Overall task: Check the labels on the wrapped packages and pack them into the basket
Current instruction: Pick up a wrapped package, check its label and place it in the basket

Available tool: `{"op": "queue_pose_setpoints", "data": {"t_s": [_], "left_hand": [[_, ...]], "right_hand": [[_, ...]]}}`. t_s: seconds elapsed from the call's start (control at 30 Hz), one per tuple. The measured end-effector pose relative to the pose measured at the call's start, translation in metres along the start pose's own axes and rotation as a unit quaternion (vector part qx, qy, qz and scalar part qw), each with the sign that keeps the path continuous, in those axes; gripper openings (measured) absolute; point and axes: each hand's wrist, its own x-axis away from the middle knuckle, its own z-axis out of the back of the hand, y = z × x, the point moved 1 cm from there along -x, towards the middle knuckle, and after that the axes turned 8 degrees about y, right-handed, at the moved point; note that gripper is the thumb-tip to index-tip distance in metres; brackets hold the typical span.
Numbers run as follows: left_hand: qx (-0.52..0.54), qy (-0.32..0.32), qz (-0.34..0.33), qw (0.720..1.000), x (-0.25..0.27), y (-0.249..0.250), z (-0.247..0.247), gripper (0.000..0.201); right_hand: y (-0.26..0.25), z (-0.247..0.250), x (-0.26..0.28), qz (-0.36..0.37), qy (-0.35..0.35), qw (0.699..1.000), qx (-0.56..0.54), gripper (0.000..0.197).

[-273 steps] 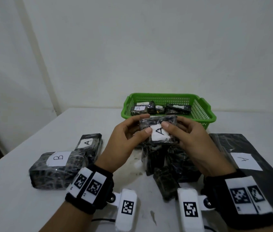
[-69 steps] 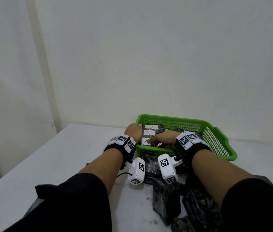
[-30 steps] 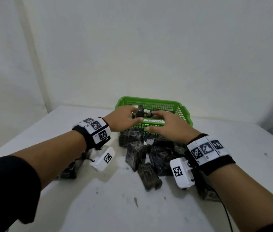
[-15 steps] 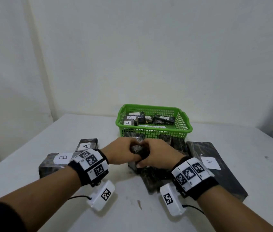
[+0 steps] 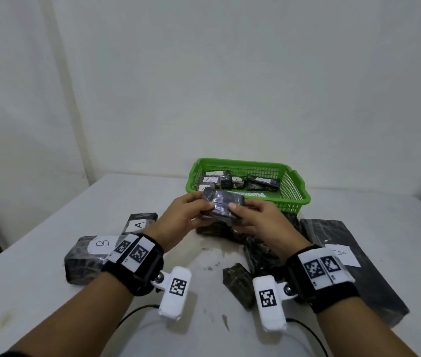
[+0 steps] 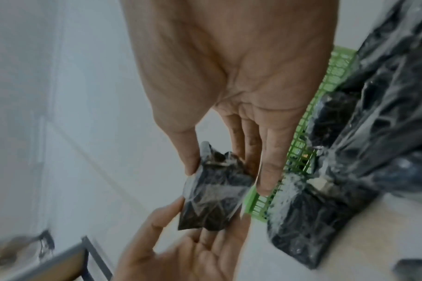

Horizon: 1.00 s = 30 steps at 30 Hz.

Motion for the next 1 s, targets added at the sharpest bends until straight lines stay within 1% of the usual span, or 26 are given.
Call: {"op": "queue_pose_setpoints", "data": {"t_s": [0.03, 0.1, 0.2, 0.27, 0.33, 0.37, 0.4, 0.43, 0.47, 0.53, 0.6, 0.67, 0.73, 0.8, 0.9, 1.0], "left_hand": [[-0.001, -0.004, -0.006, 1.000, -0.001, -0.001, -0.001, 0.028], [-0.006, 0.002, -0.023, 1.000, -0.004, -0.002, -0.003, 0.038], [-0.032, 0.052, -0.062, 0.996, -0.012, -0.002, -0.003, 0.047], [-0.040, 0.064, -0.077, 0.994, -0.019, -0.003, -0.002, 0.063], [-0.012, 0.063, -0.074, 0.995, -0.022, -0.005, -0.004, 0.080], [0.008, 0.059, -0.069, 0.996, -0.023, -0.007, -0.005, 0.085], [0.025, 0.053, -0.063, 0.996, -0.023, -0.010, -0.006, 0.085], [0.031, 0.046, -0.062, 0.997, -0.023, -0.013, -0.007, 0.079], [0.029, 0.042, -0.065, 0.997, -0.024, -0.017, -0.007, 0.067], [0.007, 0.050, -0.083, 0.995, -0.024, -0.020, -0.006, 0.041], [0.008, 0.059, -0.090, 0.994, -0.025, -0.020, -0.002, 0.028], [0.026, 0.044, -0.079, 0.996, -0.025, -0.018, -0.001, 0.028], [0.029, 0.024, -0.072, 0.997, -0.024, -0.018, -0.002, 0.032], [0.015, 0.032, -0.081, 0.996, -0.022, -0.018, -0.004, 0.032], [-0.007, 0.038, -0.095, 0.995, -0.020, -0.021, -0.007, 0.032], [-0.013, 0.021, -0.095, 0.995, -0.018, -0.022, -0.010, 0.033]], "right_hand": [[0.000, 0.000, -0.002, 0.001, -0.002, 0.999, -0.041, 0.035], [-0.001, 0.001, -0.006, 0.017, 0.005, 0.996, -0.084, 0.031], [-0.002, 0.005, -0.015, 0.047, 0.034, 0.995, -0.083, 0.033], [-0.002, 0.004, -0.022, 0.057, 0.040, 0.995, -0.072, 0.039], [-0.002, 0.003, -0.028, 0.053, 0.030, 0.996, -0.072, 0.050], [-0.001, 0.003, -0.030, 0.054, 0.024, 0.995, -0.076, 0.050], [-0.001, 0.003, -0.032, 0.061, 0.022, 0.995, -0.076, 0.046], [0.000, 0.004, -0.033, 0.069, 0.023, 0.995, -0.073, 0.040], [0.002, 0.005, -0.034, 0.074, 0.026, 0.995, -0.069, 0.036], [0.007, 0.006, -0.035, 0.078, 0.026, 0.994, -0.066, 0.035], [0.012, 0.006, -0.035, 0.075, 0.008, 0.995, -0.067, 0.036], [0.014, 0.006, -0.034, 0.072, -0.004, 0.995, -0.075, 0.033], [0.015, 0.008, -0.034, 0.086, 0.004, 0.994, -0.062, 0.034], [0.015, 0.010, -0.034, 0.093, 0.010, 0.994, -0.053, 0.037], [0.015, 0.009, -0.032, 0.085, 0.011, 0.994, -0.075, 0.035], [0.017, 0.009, -0.032, 0.101, 0.052, 0.992, -0.052, 0.029]]}}
